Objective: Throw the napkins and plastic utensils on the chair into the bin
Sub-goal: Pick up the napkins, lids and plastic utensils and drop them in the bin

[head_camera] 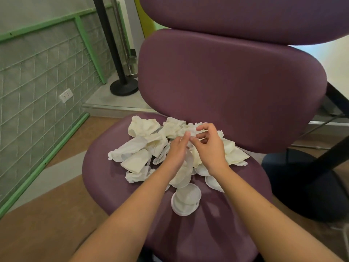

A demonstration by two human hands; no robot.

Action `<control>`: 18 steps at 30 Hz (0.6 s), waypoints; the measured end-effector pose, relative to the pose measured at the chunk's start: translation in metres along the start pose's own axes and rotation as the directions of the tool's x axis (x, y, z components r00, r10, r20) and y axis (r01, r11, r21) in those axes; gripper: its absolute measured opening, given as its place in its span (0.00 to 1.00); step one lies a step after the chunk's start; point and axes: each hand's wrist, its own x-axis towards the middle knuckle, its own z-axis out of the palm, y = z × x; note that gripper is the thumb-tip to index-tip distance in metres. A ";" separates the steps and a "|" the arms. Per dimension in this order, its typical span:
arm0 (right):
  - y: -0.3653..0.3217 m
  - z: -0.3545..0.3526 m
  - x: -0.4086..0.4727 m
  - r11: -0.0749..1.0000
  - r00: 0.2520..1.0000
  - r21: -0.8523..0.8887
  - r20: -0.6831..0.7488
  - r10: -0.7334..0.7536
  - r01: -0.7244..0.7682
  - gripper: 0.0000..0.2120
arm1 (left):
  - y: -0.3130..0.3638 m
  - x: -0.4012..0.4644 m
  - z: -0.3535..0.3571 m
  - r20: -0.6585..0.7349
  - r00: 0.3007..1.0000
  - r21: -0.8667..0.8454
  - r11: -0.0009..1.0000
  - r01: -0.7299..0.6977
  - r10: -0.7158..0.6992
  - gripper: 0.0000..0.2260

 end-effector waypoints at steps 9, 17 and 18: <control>0.018 0.016 -0.029 0.970 0.984 -0.205 0.150 -0.101 0.130 0.18 | 0.013 0.002 -0.018 -0.128 0.985 -0.517 0.856 0.035 -0.118 0.15; 0.012 0.027 -0.016 0.998 0.991 0.034 0.123 0.055 -0.059 0.07 | 0.005 -0.004 -0.034 -0.005 0.987 -0.487 0.862 0.139 -0.161 0.08; 0.012 0.030 -0.015 0.998 0.986 0.020 0.152 0.064 -0.067 0.10 | 0.003 -0.006 -0.034 0.039 0.981 -0.499 0.846 0.186 -0.192 0.08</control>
